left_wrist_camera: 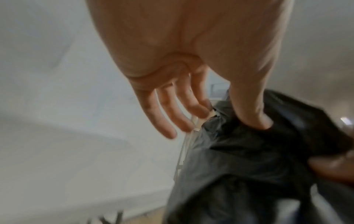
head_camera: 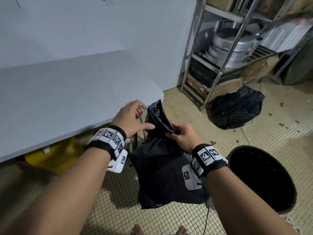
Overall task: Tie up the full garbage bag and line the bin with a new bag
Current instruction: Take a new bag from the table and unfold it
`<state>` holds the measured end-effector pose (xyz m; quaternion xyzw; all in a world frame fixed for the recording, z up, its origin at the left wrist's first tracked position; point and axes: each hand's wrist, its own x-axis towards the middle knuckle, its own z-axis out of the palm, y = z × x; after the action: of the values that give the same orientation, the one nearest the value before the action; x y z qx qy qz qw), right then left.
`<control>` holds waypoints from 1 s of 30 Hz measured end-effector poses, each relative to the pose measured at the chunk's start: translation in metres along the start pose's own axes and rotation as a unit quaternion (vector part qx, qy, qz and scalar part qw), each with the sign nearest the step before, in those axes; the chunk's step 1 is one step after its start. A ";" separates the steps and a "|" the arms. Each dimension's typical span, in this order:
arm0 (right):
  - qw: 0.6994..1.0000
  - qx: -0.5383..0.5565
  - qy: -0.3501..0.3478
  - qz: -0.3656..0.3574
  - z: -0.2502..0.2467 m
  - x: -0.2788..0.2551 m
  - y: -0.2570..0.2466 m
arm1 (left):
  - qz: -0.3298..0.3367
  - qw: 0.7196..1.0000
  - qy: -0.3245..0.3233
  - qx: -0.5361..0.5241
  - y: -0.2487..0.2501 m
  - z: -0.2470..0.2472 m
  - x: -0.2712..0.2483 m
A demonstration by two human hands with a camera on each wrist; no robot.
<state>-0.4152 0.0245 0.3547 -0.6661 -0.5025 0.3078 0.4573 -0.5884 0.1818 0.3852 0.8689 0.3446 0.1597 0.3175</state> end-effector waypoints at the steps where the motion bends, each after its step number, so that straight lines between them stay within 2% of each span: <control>1: 1.000 -0.003 -0.016 0.002 -0.003 0.000 -0.002 | 0.082 0.995 0.000 0.054 0.001 -0.004 0.005; 2: 0.999 -0.007 -0.036 0.004 -0.005 0.000 -0.004 | 0.171 0.979 -0.014 0.113 0.002 -0.008 0.011; 4: 0.997 -0.018 -0.071 0.007 -0.007 0.001 -0.008 | 0.309 0.917 -0.063 0.245 0.011 -0.010 0.026; 5: 0.997 -0.019 -0.079 0.009 -0.007 0.001 -0.011 | 0.333 0.891 -0.105 0.289 0.016 -0.010 0.033; 7: 0.997 -0.012 -0.067 0.028 -0.006 0.002 -0.015 | 0.284 0.877 -0.174 0.346 0.022 -0.008 0.039; 8: 0.998 -0.031 -0.050 0.033 -0.006 0.003 -0.016 | 0.243 0.879 -0.181 0.369 0.023 -0.007 0.039; 10: 0.986 -0.157 -0.023 0.052 -0.007 0.005 -0.013 | 0.187 0.899 -0.144 0.369 0.020 -0.003 0.037; 12: 0.952 -0.290 -0.012 0.097 -0.006 0.003 -0.008 | 0.132 0.938 -0.103 0.304 0.014 -0.003 0.033; 13: 0.947 -0.301 0.010 0.115 -0.004 0.001 -0.003 | 0.100 0.957 -0.080 0.259 0.012 -0.002 0.032; 15: 0.957 -0.250 0.081 0.125 0.001 0.000 0.006 | 0.047 0.983 -0.033 0.172 0.009 0.002 0.028; 17: 0.968 -0.183 0.127 0.119 0.006 0.000 0.009 | 0.010 0.994 0.007 0.108 0.010 0.011 0.022; 20: 0.982 0.001 0.151 0.118 0.014 0.001 0.007 | -0.037 0.996 0.071 0.040 0.015 0.032 0.013; 22: 0.970 0.142 0.153 0.123 0.016 0.001 0.004 | -0.027 0.996 0.087 -0.001 0.023 0.046 0.008; 24: 0.966 0.180 0.154 0.103 0.013 -0.001 0.005 | -0.001 0.998 0.028 -0.065 0.028 0.057 0.006; 27: 0.964 0.185 0.169 0.090 -0.001 -0.008 0.010 | 0.025 0.979 -0.078 -0.186 0.032 0.069 0.007; 28: 0.961 0.196 0.170 0.090 -0.007 -0.012 0.012 | 0.030 0.976 -0.092 -0.197 0.033 0.074 0.009; 30: 0.957 0.221 0.169 0.079 -0.020 -0.019 0.017 | 0.043 0.981 -0.078 -0.175 0.038 0.086 0.016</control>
<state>-0.3969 -0.0008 0.3463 -0.6282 -0.2834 0.3289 0.6456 -0.5159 0.1335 0.3465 0.8238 0.2480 0.1630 0.4830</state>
